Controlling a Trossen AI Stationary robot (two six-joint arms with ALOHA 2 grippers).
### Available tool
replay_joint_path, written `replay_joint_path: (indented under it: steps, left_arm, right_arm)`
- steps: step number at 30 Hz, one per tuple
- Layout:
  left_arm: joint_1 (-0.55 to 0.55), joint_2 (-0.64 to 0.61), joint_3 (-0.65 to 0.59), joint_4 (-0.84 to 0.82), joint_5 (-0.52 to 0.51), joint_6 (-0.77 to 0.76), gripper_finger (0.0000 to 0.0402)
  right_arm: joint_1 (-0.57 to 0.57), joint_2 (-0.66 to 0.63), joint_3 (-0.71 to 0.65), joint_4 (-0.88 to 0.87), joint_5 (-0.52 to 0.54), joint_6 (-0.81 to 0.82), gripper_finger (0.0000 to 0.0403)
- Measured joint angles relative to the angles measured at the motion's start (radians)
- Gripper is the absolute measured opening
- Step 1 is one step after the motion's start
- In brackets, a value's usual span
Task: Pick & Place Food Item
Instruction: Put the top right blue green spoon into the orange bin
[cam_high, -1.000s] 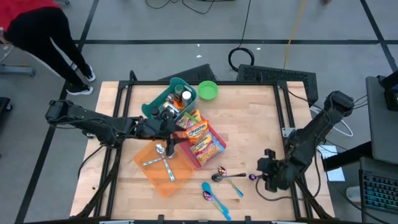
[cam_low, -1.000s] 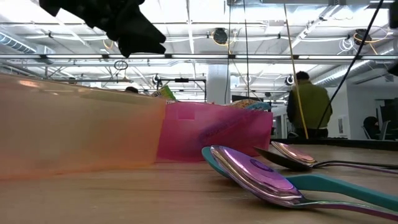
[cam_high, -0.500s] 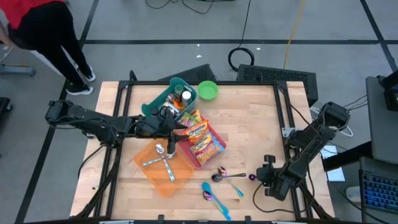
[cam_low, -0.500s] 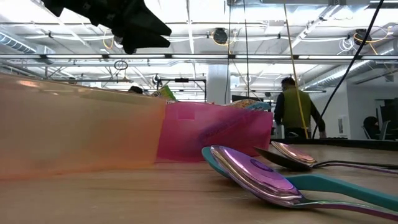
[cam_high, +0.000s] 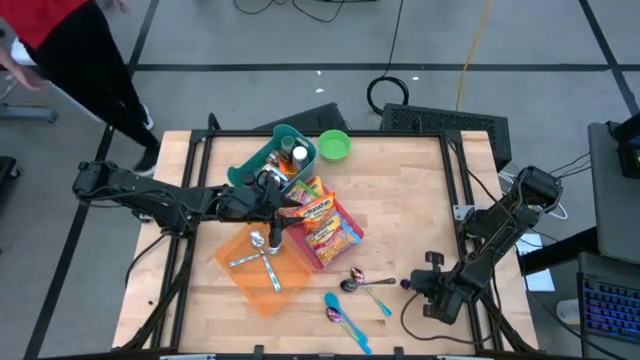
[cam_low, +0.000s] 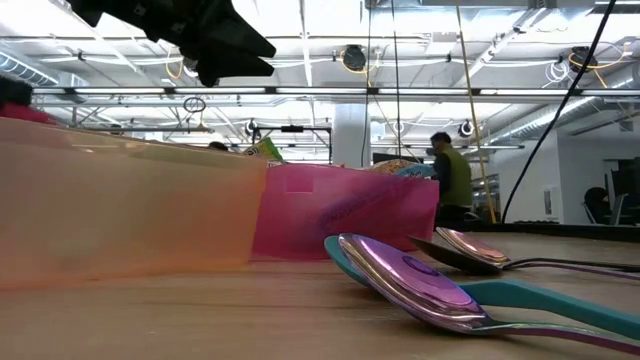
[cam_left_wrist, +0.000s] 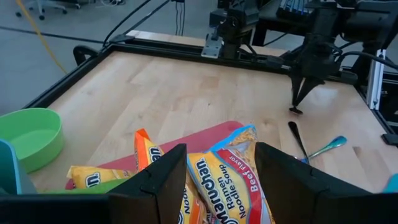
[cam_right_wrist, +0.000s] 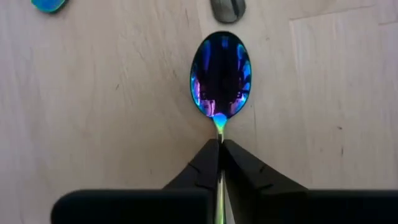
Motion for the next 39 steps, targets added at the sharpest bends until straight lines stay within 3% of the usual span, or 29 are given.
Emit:
replay_joint_path:
  steps: [7, 10, 15, 21, 25, 32, 39]
  left_arm:
    - [0.0, 0.0, 0.0, 0.0, 0.0, 0.003, 0.0198]
    - [0.0, 0.0, 0.0, 0.001, 0.0, 0.003, 0.0198]
    - [0.0, 0.0, 0.0, 0.01, 0.001, -0.001, 0.0198]
    - [0.0, 0.0, 0.0, 0.053, 0.001, -0.002, 0.0198]
    - [0.0, 0.0, 0.0, 0.08, -0.005, 0.001, 0.02]
    - [0.003, 0.0, 0.0, 0.123, -0.146, 0.058, 0.0267]
    - [0.003, 0.0, 0.001, 0.27, -0.157, 0.132, 0.0321]
  right_arm:
    - [-0.024, -0.046, 0.003, -0.004, 0.019, 0.053, 0.0003]
    - [-0.024, -0.108, 0.009, -0.02, 0.079, 0.021, 0.0002]
    - [-0.028, -0.236, 0.04, 0.02, 0.274, -0.079, 0.0001]
    - [-0.088, -0.323, 0.04, 0.238, 0.533, -0.431, 0.0001]
    - [-0.205, -0.31, 0.04, 0.401, 0.629, -0.688, 0.0001]
    - [-0.498, -0.211, 0.04, 0.754, 0.576, -1.127, 0.0]
    - [-0.723, -0.051, 0.04, 1.28, 0.581, -1.456, 0.0]
